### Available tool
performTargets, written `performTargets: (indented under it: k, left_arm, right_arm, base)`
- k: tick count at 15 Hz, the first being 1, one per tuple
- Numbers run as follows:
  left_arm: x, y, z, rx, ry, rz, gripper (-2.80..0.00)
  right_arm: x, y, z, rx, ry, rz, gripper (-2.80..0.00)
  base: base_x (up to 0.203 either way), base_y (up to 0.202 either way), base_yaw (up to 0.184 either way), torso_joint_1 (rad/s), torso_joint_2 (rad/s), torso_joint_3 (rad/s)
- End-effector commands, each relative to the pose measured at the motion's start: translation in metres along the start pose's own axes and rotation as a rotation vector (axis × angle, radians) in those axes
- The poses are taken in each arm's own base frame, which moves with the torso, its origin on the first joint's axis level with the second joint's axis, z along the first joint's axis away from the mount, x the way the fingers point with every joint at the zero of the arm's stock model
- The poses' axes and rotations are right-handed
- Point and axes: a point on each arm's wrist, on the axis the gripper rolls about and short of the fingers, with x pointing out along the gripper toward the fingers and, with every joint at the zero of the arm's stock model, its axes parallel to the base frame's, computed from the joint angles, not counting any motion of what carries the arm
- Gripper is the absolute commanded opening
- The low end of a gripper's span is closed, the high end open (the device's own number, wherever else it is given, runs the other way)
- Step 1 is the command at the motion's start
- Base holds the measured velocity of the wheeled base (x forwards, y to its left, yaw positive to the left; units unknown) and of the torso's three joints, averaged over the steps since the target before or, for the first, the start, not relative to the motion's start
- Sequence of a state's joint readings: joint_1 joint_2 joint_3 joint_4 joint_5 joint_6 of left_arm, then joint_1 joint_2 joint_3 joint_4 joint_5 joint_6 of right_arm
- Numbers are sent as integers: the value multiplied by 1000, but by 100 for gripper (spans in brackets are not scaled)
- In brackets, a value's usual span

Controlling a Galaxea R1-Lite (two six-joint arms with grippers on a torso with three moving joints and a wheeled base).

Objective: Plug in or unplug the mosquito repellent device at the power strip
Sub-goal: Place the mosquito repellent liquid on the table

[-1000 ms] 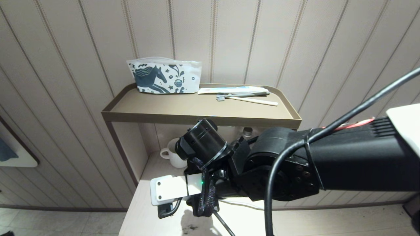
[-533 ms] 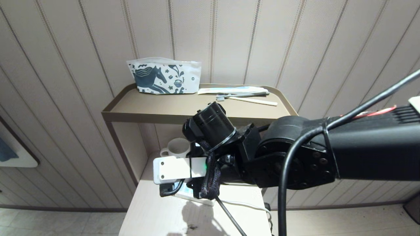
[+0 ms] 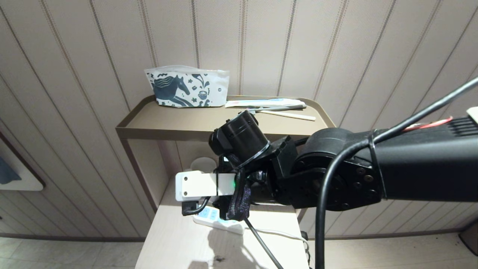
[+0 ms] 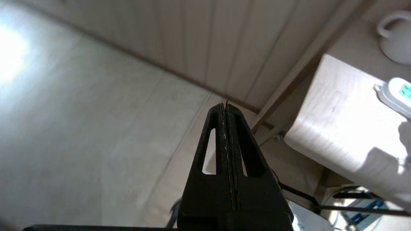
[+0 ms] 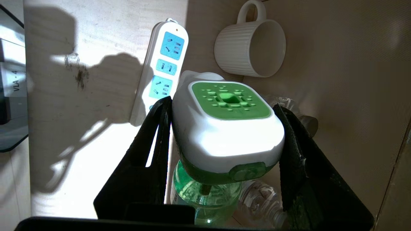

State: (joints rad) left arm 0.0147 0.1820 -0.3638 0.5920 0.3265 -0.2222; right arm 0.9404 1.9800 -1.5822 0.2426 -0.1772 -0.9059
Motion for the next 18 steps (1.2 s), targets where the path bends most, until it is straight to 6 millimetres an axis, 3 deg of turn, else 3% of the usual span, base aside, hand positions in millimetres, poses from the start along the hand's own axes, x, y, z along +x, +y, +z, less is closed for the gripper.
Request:
performTargets:
  k: [1, 3, 10, 15, 18]
  left_arm:
    - [20, -3, -28, 86, -110, -125, -280]
    - [24, -7, -38, 177, -202, -361, -280]
    - [25, -8, -37, 199, -228, -375, -280]
    - [25, -8, -37, 200, -228, -375, -280]
    - [25, -8, -37, 199, -228, -375, -280]
  right_arm:
    - [-2, -5, -1, 27, -9, -24, -280]
    - [-2, -14, 0, 78, -43, -83, -280]
    - [-16, -10, 2, 213, -68, -97, -280]
    - [-44, 10, 15, 390, -101, -81, -280]
    - [-40, 38, 12, 514, -53, -68, -280]
  base:
    - [0, 0, 0, 0, 0, 0]
    - [0, 0, 0, 0, 0, 0]
    - [0, 0, 0, 0, 0, 0]
    - [0, 0, 0, 0, 0, 0]
    - [0, 0, 0, 0, 0, 0]
